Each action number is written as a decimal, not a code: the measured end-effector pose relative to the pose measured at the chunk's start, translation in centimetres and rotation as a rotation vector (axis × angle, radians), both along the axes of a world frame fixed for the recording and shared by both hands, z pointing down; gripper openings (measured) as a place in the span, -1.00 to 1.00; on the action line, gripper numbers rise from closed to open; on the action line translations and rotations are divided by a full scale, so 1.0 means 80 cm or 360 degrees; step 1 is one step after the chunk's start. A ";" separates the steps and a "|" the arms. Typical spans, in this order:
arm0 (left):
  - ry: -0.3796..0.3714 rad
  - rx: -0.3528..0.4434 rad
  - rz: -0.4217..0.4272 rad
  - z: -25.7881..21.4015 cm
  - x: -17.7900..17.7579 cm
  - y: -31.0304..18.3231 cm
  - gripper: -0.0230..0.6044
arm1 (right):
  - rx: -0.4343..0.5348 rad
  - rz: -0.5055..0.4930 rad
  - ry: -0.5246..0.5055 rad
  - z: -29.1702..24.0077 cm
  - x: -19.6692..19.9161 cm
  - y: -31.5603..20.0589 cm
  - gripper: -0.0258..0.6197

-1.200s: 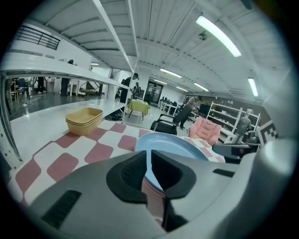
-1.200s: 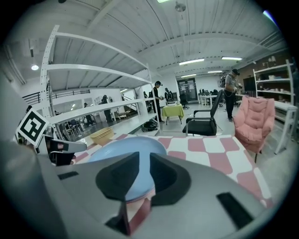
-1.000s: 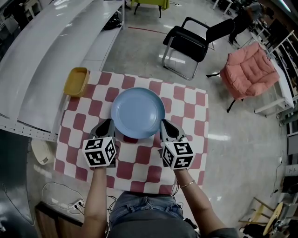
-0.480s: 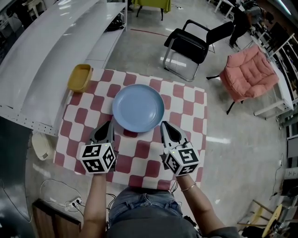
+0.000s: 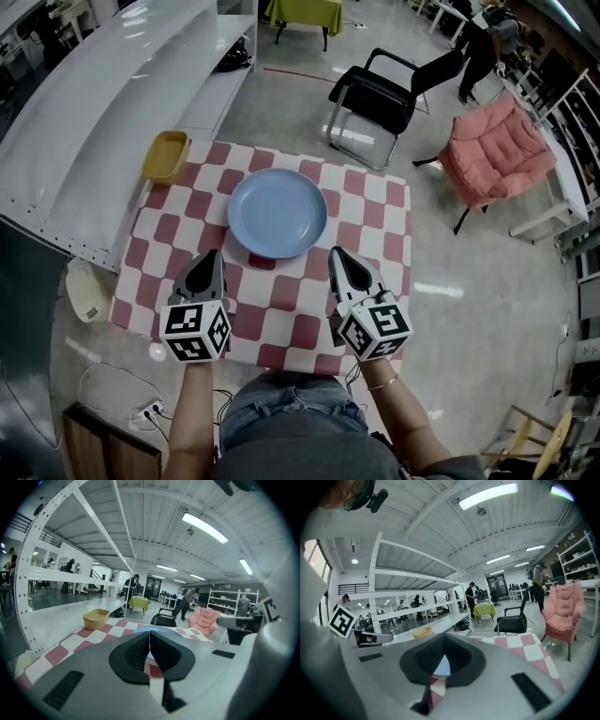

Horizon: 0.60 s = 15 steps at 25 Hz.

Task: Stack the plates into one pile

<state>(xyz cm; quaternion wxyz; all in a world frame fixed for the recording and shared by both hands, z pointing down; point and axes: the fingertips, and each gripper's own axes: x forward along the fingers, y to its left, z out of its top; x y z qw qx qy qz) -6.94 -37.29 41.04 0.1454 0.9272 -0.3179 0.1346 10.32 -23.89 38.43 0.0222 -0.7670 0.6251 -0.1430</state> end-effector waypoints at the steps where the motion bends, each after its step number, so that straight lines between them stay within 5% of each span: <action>1: 0.0003 0.0010 -0.0001 -0.002 -0.002 0.004 -0.87 | 0.0007 -0.0002 0.0009 -0.002 -0.002 0.004 -0.90; 15: 0.0025 0.0119 0.0013 -0.028 -0.028 0.046 -0.87 | 0.0069 -0.0035 0.0010 -0.013 -0.031 0.037 -0.90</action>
